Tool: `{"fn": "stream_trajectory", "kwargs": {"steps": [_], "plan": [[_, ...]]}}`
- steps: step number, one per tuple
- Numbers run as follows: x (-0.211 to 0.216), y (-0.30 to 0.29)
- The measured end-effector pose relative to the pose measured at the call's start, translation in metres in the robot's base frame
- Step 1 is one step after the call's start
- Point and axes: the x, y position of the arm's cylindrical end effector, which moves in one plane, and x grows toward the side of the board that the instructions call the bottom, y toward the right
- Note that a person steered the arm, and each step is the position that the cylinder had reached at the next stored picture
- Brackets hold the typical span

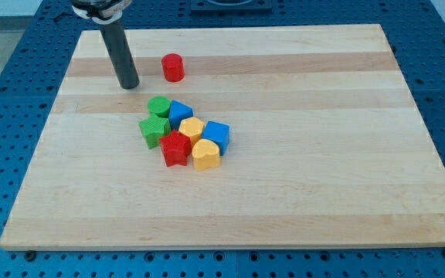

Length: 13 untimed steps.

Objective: Separate the red star and the yellow hexagon

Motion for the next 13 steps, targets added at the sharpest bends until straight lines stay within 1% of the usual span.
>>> {"fn": "stream_trajectory", "kwargs": {"steps": [2,3,4,5,6,8,9,10,11,12,13], "plan": [[0.005,0.000],[0.062,-0.013],[0.137,-0.029],[0.178,-0.025],[0.210,0.005],[0.215,0.015],[0.215,0.032],[0.223,0.075],[0.244,0.119],[0.237,0.131],[0.224,0.120]]}}
